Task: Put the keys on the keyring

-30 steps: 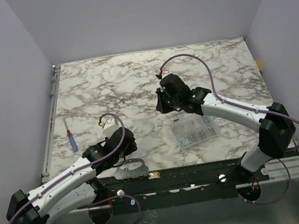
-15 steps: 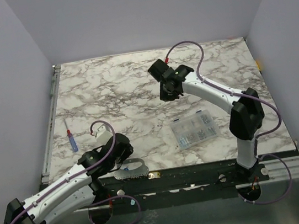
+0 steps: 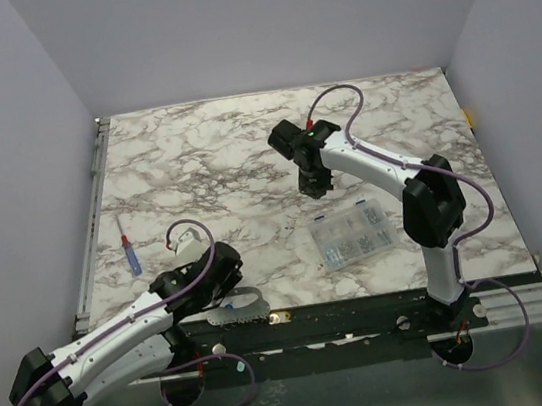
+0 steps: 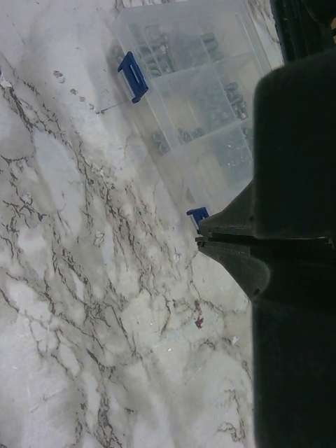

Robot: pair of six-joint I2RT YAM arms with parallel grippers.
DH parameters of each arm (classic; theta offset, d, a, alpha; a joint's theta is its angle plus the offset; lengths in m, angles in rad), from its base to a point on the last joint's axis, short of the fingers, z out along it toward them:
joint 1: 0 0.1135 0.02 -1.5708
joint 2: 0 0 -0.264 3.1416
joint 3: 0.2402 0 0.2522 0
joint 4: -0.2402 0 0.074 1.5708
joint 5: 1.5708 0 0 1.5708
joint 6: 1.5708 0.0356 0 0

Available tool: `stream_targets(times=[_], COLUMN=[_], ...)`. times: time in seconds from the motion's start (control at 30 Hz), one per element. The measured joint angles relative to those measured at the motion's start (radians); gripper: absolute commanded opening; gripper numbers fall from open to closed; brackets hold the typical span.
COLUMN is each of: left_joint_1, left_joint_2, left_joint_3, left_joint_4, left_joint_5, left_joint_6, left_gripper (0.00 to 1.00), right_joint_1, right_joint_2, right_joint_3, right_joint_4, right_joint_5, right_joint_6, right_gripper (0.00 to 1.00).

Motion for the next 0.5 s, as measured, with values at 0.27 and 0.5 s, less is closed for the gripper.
stream_targets(times=[0.27,0.5], left_joint_1=[-0.006,-0.014], left_joint_2=[0.027,0.03], left_joint_3=[0.0,0.0], left_joint_4=[-0.008,-0.011], left_joint_5=[-0.001,0.0], left_joint_6=[0.001,0.001], left_gripper=[0.38,0.37], right_joint_1=[0.0,0.0], right_joint_2=[-0.097,-0.137], right_joint_3=[-0.121,-0.135], right_joint_4=[0.107,0.176], right_joint_5=[-0.053,-0.088], right_joint_6=[-0.084,-0.127], right_gripper=[0.01,0.0])
